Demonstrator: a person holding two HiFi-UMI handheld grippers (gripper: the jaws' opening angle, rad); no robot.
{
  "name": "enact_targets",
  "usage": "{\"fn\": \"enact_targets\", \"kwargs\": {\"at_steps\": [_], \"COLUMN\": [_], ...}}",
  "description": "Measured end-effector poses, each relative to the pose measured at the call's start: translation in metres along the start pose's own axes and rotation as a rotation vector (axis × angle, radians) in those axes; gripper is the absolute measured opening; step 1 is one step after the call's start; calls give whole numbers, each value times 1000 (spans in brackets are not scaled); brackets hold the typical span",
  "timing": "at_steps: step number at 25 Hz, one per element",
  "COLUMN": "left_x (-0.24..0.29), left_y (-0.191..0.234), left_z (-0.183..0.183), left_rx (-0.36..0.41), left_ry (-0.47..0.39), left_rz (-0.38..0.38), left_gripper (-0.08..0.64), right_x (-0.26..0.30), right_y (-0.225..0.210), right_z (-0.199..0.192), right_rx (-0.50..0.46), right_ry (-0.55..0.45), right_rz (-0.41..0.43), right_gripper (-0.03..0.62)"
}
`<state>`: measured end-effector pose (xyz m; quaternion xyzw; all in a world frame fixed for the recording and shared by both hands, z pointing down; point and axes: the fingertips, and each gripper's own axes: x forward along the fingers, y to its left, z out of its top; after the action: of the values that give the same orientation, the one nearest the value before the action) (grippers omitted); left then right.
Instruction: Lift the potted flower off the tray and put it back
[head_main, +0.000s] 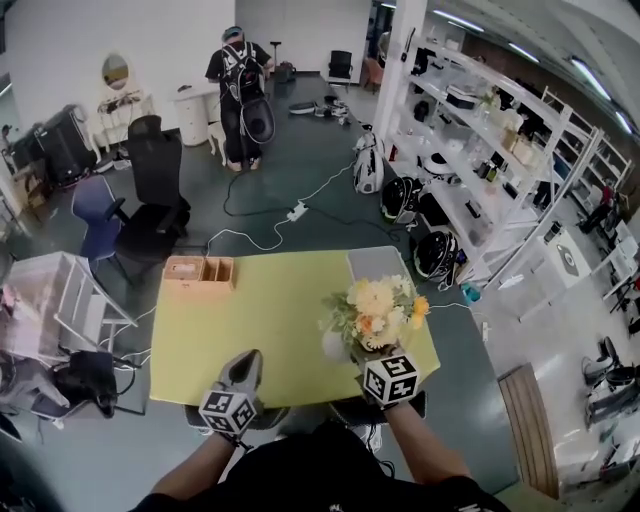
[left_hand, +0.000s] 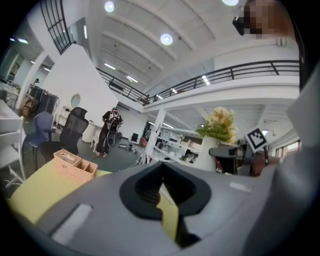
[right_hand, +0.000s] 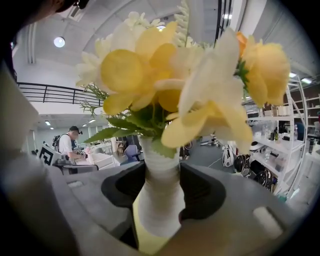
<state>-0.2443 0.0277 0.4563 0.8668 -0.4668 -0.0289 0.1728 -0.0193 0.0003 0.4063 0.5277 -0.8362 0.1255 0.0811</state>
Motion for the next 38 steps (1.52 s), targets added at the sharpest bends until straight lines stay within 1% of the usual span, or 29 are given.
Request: {"fn": "enact_targets", "kwargs": {"at_steps": [6, 13, 17, 18, 20, 21, 24, 26, 31, 38], "left_x": [-19, -25, -22, -22, -23, -24, -22, -21, -21, -15], "left_y": [15, 15, 9, 7, 5, 3, -1, -2, -3, 4], "left_z": [1, 0, 1, 2, 5, 6, 5, 4, -2, -9], "left_rx": [1, -1, 98, 94, 53, 45, 67, 61, 44, 18], "left_ry": [-13, -14, 18, 11, -18, -26, -21, -18, -10, -2], "left_rz": [24, 10, 5, -3, -29, -40, -59, -68, -71, -49], "left_gripper": [8, 8, 9, 9, 8, 8, 8, 8, 8, 8], "right_x": [-11, -15, -16, -17, -17, -17, -15, -14, -12, -5], "right_y": [24, 36, 40, 41, 42, 42, 43, 43, 41, 29], "right_z": [-8, -11, -10, -10, -11, -11, -9, -9, -11, -15], "right_rx": [4, 8, 7, 7, 6, 5, 4, 5, 1, -2], "right_ry": [-2, 1, 5, 5, 5, 4, 3, 3, 6, 5], "right_rz": [5, 0, 1, 0, -1, -2, -3, -4, -2, -4], "right_gripper": [219, 219, 219, 219, 219, 219, 219, 219, 219, 219]}}
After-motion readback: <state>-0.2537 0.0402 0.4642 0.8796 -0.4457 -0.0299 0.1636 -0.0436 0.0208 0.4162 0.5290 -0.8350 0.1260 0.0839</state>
